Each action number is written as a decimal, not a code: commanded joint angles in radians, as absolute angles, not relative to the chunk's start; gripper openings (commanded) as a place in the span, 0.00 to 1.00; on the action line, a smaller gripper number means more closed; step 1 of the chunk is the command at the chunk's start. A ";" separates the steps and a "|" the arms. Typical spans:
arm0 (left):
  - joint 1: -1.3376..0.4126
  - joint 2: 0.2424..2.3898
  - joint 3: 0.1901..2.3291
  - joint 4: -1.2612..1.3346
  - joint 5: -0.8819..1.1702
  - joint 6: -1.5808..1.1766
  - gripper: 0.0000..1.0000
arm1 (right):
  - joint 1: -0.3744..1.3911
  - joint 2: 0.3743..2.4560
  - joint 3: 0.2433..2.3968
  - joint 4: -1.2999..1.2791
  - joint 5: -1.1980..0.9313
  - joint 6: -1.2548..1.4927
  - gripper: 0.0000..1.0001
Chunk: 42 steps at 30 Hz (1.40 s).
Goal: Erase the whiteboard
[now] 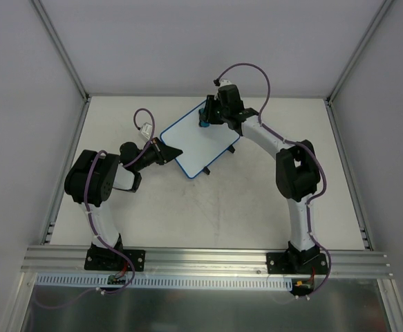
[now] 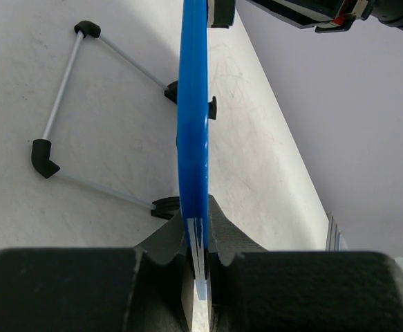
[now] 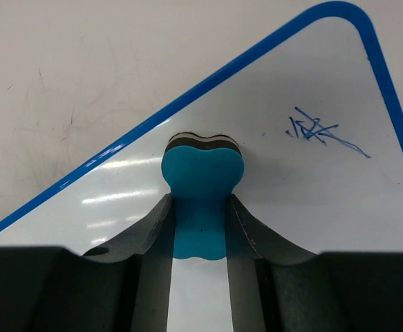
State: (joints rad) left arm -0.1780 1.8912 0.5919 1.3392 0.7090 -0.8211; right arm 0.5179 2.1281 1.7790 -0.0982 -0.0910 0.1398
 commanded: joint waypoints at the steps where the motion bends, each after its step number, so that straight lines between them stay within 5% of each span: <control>1: -0.210 1.879 0.592 1.681 0.801 -0.782 0.00 | 0.537 2.154 1.824 -0.061 -0.156 0.092 0.00; 29: -0.225 1.858 0.572 1.681 0.815 -0.769 0.00 | 0.405 2.221 1.850 -0.242 -0.043 0.276 0.00; 42: -0.225 1.853 0.571 1.681 0.821 -0.769 0.00 | 0.379 2.143 1.687 -0.264 -0.006 0.296 0.00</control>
